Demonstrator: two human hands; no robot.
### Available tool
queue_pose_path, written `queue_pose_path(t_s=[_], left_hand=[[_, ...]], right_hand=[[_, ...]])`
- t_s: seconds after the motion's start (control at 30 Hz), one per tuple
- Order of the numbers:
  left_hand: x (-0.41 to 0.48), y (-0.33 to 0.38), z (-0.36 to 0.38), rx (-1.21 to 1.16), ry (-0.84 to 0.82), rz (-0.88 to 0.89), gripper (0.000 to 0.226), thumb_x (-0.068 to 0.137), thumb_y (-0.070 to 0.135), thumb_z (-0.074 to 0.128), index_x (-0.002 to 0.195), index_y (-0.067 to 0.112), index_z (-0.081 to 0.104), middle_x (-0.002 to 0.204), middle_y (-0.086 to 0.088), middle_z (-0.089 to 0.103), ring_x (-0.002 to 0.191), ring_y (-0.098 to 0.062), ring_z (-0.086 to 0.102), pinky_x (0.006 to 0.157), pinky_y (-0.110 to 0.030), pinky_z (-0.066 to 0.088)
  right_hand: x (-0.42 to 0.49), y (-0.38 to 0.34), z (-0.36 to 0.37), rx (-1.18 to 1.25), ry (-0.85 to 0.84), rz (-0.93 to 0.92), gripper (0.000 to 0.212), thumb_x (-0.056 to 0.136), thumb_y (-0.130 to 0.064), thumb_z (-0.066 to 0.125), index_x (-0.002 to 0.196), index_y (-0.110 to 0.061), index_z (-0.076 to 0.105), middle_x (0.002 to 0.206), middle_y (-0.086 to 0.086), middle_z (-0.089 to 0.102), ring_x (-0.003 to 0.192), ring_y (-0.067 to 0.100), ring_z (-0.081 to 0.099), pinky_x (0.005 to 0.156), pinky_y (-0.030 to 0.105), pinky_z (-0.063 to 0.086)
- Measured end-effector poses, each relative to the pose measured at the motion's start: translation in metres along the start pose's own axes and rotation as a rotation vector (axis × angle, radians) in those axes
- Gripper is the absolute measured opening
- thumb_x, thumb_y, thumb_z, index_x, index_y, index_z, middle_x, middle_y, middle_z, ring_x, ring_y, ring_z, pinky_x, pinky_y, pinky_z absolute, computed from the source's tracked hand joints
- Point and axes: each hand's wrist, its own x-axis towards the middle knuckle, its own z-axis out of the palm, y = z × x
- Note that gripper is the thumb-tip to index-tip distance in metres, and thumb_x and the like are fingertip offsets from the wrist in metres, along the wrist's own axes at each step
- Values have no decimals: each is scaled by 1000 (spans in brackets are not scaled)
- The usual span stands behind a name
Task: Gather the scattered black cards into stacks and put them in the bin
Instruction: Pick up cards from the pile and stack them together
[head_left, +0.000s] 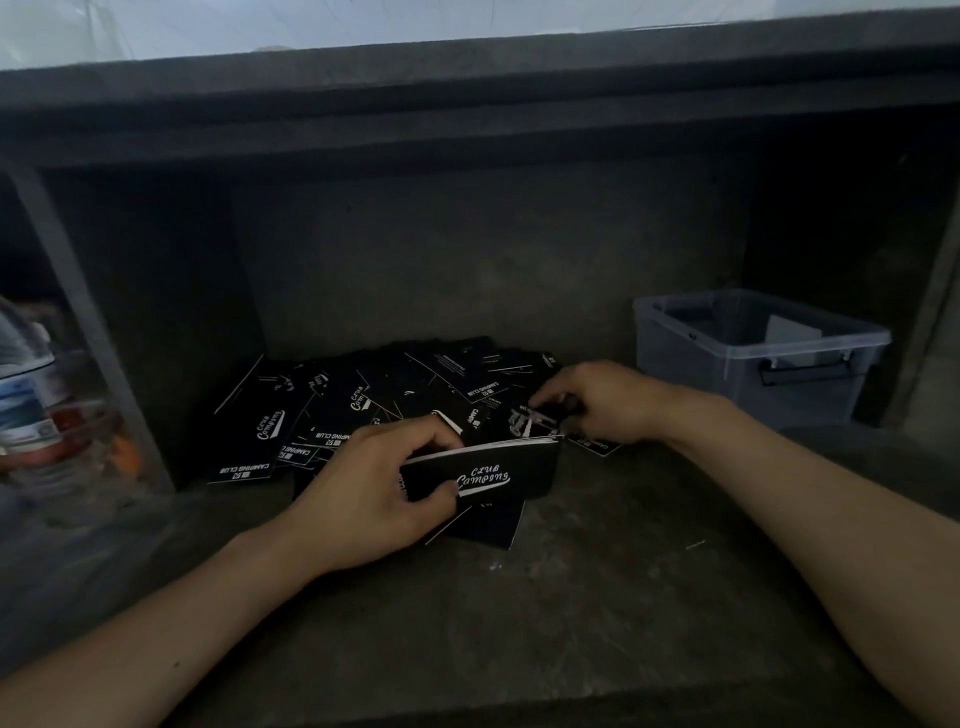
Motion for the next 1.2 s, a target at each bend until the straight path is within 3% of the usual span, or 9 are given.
queue_pose_path(t_s=[0.1, 0.27, 0.47, 0.6, 0.73, 0.9, 1.03, 1.13, 1.2], left_hand=[[0, 0, 0, -12, -7, -14, 12, 81, 28, 68, 91, 31, 63, 84, 14, 70, 75, -8, 69, 65, -29, 55], [1, 1, 0, -10, -21, -3, 11, 80, 30, 67, 90, 30, 62, 83, 14, 69, 74, -6, 68, 64, -21, 52], [0, 1, -1, -59, -21, -48, 15, 76, 33, 65, 89, 34, 57, 83, 15, 66, 71, -12, 65, 63, -22, 51], [1, 0, -2, 10, 10, -32, 20, 75, 27, 67, 92, 28, 56, 108, 14, 57, 97, -8, 60, 79, -13, 43], [1, -2, -3, -2, 16, -75, 39, 75, 17, 75, 101, 32, 49, 136, 15, 46, 124, -3, 51, 94, -15, 40], [0, 1, 0, -129, -27, -143, 50, 77, 30, 67, 117, 41, 40, 101, 13, 68, 84, -19, 70, 82, -42, 56], [1, 0, -2, -48, -43, -32, 23, 78, 32, 62, 100, 36, 56, 88, 14, 69, 77, -12, 69, 70, -27, 54], [1, -1, -1, 2, -41, -30, 9, 78, 32, 62, 87, 32, 59, 79, 15, 66, 70, -9, 65, 61, -23, 48], [1, -2, -1, 13, -31, -30, 7, 78, 33, 63, 84, 31, 59, 81, 15, 64, 72, -9, 64, 61, -21, 47]], right_hand=[[-1, -1, -8, 132, 25, -25, 43, 80, -21, 78, 122, -23, 67, 97, -9, 70, 82, -3, 62, 70, 5, 43], [-4, 4, -6, 110, -15, 23, 58, 83, -13, 69, 135, -36, 54, 142, -5, 48, 115, 3, 52, 84, 0, 33], [-5, 9, -13, 66, 6, 123, 59, 62, -36, 89, 116, -36, 65, 113, -9, 63, 103, 7, 58, 84, 21, 46], [-14, 3, -25, 287, 116, 59, 34, 60, -19, 91, 88, -27, 74, 84, -6, 72, 78, 4, 66, 64, 12, 46], [-23, -21, -32, 601, 83, -98, 22, 71, -15, 84, 91, -18, 77, 87, 1, 76, 84, 10, 71, 77, 18, 55], [-15, -40, -12, 802, -50, -151, 23, 95, -16, 59, 116, -9, 68, 104, 7, 74, 98, 17, 70, 85, 28, 55], [-7, -20, -6, 524, 78, -136, 40, 93, -4, 61, 131, -13, 59, 134, 0, 59, 127, 9, 51, 106, 17, 38], [-5, -15, 5, 241, -53, -125, 50, 92, -15, 64, 139, -25, 52, 148, -10, 44, 134, -1, 35, 100, -1, 22], [0, -13, 7, 155, -32, -85, 50, 91, -22, 67, 138, -28, 52, 144, -8, 48, 132, 5, 41, 100, 7, 27]])
